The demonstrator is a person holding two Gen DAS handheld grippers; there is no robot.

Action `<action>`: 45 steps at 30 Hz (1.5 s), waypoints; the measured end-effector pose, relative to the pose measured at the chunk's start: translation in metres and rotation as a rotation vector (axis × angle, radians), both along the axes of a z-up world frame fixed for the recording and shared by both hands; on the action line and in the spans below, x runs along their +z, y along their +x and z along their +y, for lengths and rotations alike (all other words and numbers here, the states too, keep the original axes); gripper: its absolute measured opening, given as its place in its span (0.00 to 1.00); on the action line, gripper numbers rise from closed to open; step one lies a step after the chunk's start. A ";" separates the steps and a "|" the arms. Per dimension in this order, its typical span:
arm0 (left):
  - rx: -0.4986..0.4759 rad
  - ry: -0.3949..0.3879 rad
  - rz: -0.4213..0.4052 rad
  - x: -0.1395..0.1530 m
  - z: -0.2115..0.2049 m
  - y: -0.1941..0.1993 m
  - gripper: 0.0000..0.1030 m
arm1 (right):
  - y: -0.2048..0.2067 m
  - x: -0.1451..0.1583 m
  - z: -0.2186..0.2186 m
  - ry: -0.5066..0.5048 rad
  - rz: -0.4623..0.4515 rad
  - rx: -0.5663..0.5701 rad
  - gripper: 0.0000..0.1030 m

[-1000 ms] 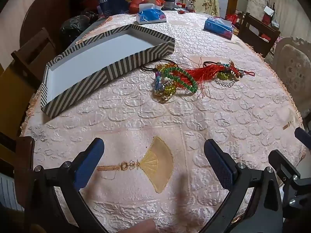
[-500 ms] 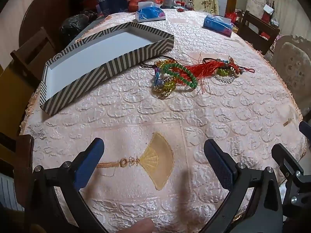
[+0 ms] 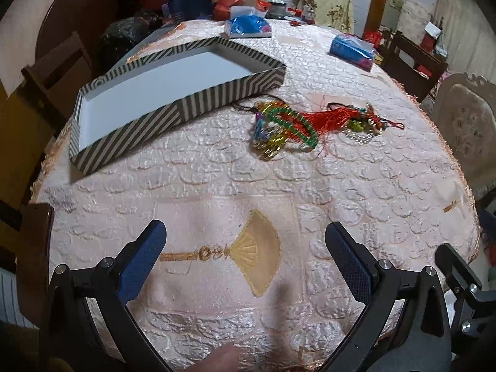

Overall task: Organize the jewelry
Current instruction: 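Hold both tools open above the table and approach the jewelry pile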

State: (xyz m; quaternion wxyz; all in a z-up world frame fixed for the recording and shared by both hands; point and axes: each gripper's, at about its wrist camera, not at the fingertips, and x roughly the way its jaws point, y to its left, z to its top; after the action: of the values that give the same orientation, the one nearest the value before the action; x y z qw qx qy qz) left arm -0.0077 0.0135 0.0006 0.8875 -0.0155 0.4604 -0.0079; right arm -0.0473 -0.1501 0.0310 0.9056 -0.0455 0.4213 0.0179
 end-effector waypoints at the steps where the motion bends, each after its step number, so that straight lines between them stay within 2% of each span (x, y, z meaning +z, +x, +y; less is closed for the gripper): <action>1: 0.004 0.006 0.004 -0.001 0.001 0.000 1.00 | -0.001 0.001 0.002 -0.023 0.005 -0.008 1.00; 6: 0.007 -0.002 -0.018 0.004 0.006 -0.003 1.00 | -0.008 0.007 0.005 -0.078 0.023 -0.034 1.00; 10: 0.002 -0.061 -0.020 0.006 0.015 -0.006 1.00 | -0.016 0.008 0.007 -0.102 0.039 -0.052 1.00; 16: 0.032 -0.076 -0.048 0.014 0.025 -0.011 1.00 | -0.027 0.012 0.012 -0.128 0.049 -0.053 1.00; 25: 0.028 -0.045 -0.090 0.018 0.024 -0.015 1.00 | -0.032 0.020 0.021 -0.129 0.061 -0.068 1.00; 31: -0.045 -0.041 -0.062 0.015 0.011 -0.010 1.00 | -0.038 0.028 0.020 -0.094 0.069 -0.092 1.00; 38: -0.048 -0.011 -0.050 0.012 0.006 -0.008 1.00 | -0.040 0.049 0.022 -0.069 0.009 -0.108 1.00; 45: -0.039 0.012 -0.034 0.010 0.004 -0.001 1.00 | -0.036 0.056 0.019 -0.047 -0.008 -0.099 1.00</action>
State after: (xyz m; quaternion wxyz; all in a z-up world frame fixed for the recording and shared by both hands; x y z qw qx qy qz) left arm -0.0083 0.0177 0.0101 0.8950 -0.0012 0.4456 -0.0227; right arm -0.0831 -0.1314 0.0866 0.9058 -0.0461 0.4196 -0.0373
